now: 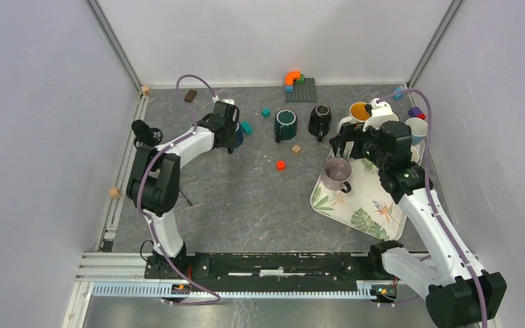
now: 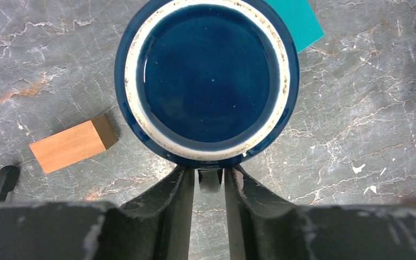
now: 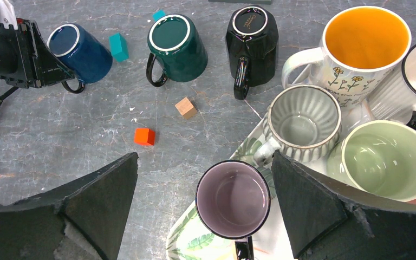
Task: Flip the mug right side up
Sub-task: Turn over the cup at the center of the board.
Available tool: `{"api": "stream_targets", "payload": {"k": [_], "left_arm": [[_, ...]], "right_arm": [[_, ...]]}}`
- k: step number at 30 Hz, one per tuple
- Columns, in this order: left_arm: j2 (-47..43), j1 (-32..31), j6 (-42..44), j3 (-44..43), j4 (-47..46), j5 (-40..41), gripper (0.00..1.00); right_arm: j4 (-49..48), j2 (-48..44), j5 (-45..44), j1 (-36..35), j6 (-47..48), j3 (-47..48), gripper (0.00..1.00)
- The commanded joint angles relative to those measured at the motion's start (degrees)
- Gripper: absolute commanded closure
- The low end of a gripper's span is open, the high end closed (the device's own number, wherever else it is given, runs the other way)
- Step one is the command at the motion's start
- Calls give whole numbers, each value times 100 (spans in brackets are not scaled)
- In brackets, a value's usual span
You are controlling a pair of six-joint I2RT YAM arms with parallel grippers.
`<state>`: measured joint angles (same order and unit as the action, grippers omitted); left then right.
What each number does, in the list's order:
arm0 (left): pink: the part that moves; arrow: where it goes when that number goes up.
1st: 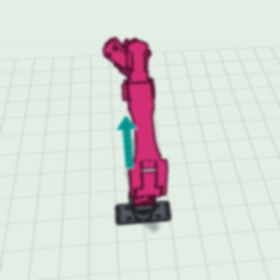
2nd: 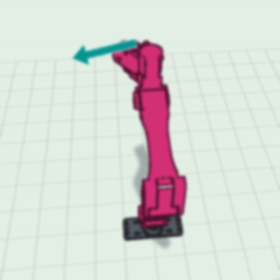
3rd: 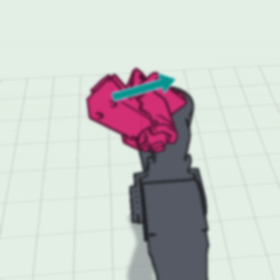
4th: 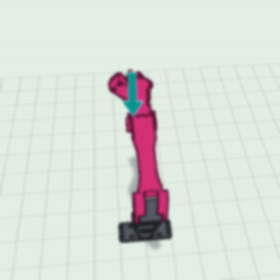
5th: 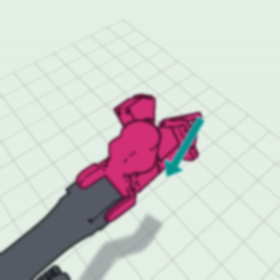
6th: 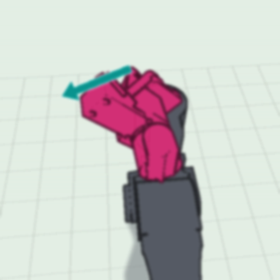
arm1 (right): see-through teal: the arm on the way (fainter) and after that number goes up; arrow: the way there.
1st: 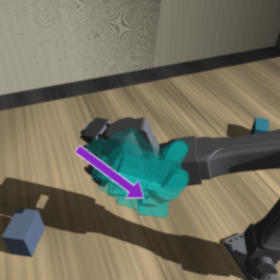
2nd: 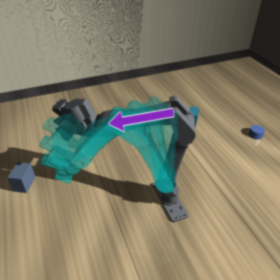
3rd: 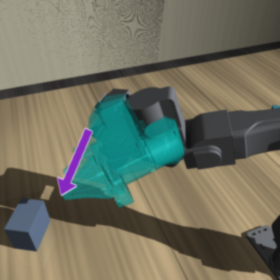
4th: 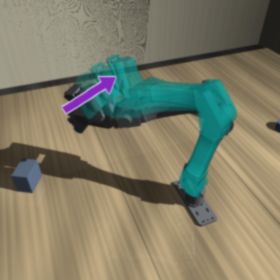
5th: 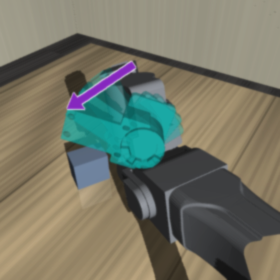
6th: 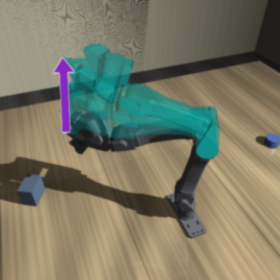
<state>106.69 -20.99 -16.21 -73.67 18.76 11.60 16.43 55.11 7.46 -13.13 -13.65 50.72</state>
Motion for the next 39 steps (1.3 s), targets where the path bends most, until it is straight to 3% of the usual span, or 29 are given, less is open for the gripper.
{"api": "stream_targets", "payload": {"k": [1, 8, 14, 17, 21, 26, 39], "left_arm": [[74, -1, 214, -51, -91, 168, 64], [158, -1, 206, -147, -79, 185, 54], [228, -1, 215, -184, -66, 189, 54], [237, -1, 219, -210, -66, 185, 59], [171, 1, 214, -246, -70, 158, 81], [-77, -1, 206, -296, -65, 45, 97], [-1450, -171, -103, -148, -282, -1206, 98]], "right_arm": [[-184, -18, -8, -22, 27, -27, 2], [-175, -9, -28, -19, 37, -18, 2], [-184, -9, -26, -15, 37, -18, 2], [-184, 13, -26, -24, 37, -18, 2], [-190, -7, -17, -19, 23, -35, 2], [-226, 4, 52, -22, -5, -69, 2], [-705, 71, 703, -20, -377, -222, 2]]}}
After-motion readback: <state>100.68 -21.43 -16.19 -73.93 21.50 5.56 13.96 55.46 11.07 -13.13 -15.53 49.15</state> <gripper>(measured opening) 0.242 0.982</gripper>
